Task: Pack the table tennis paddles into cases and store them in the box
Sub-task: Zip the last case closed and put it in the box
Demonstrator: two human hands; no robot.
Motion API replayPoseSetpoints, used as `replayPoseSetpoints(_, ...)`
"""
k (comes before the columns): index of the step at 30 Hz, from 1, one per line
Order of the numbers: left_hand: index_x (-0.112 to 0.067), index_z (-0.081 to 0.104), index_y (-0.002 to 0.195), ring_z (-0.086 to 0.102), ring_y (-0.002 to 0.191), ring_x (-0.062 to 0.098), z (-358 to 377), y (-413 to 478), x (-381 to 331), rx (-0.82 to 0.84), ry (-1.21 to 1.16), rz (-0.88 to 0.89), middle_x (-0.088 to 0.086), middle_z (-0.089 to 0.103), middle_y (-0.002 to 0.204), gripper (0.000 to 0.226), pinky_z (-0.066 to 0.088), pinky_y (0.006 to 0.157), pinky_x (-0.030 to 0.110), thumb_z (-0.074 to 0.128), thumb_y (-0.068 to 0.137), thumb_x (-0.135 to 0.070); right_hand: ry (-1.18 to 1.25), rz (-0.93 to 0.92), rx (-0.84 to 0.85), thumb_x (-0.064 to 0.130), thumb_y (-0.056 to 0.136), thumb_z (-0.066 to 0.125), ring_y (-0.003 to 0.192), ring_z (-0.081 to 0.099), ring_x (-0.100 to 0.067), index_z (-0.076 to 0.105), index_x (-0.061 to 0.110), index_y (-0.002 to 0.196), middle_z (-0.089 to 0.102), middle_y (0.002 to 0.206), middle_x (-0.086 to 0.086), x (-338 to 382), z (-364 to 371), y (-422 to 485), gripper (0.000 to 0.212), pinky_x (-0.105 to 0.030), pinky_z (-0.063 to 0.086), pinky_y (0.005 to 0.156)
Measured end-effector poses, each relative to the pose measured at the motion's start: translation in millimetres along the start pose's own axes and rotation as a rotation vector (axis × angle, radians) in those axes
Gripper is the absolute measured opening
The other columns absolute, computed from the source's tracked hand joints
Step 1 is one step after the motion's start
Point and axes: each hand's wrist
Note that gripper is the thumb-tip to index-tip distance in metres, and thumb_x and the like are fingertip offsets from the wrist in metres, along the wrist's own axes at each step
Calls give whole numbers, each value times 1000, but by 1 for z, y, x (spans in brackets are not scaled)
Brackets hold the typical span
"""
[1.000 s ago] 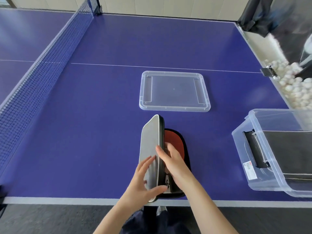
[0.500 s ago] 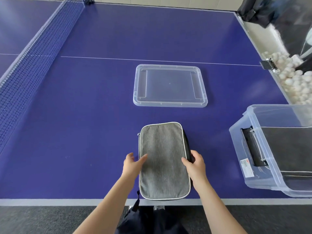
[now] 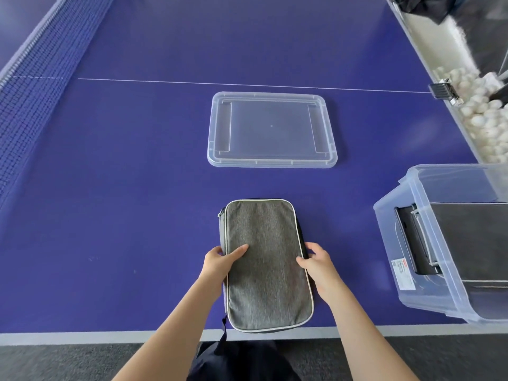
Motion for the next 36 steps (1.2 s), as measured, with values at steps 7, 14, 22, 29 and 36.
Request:
replayPoseSetpoints(7,-20,53,111,68,94,24,9,-2,1,99,-90,5,5,67,108,65,59,71,39,91,59,-31,-27,-41,52,-4,91,51,91,68,-22,58,26,105,69,99,-5,-3,-3,3,33,-38,54,84)
replayPoseSetpoints(14,-25,57,102,71,84,18,11,-9,10,35,-175,118,0,70,101,57,57,58,31,92,57,-22,45,-17,68,-4,90,54,91,68,-18,55,20,119,69,101,-5,-4,-7,-1,38,-29,53,74)
replayPoseSetpoints(22,-42,58,91,70,81,8,-14,-30,-11,8,-19,354,-15,70,92,55,60,68,34,91,47,-38,-313,-583,-317,18,85,68,97,54,-19,60,18,117,54,99,1,70,21,-39,32,-28,42,82)
replayPoseSetpoints(29,-45,52,97,65,79,1,-31,-59,-44,-31,287,627,-23,67,86,59,55,67,25,83,47,-47,-965,-1123,-176,42,83,66,98,48,-22,69,15,101,52,92,-1,184,92,-74,32,-35,34,81)
replayPoseSetpoints(36,-45,50,105,62,76,-4,-45,-74,-57,-61,464,744,-24,65,83,61,50,65,17,86,56,-37,-1054,-1162,-74,19,90,58,84,55,-25,65,11,85,51,79,1,207,98,-90,11,-30,39,67)
Point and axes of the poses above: each hand's wrist, its own y-axis towards the middle knuckle, its own z-axis out of the palm, x = y × z
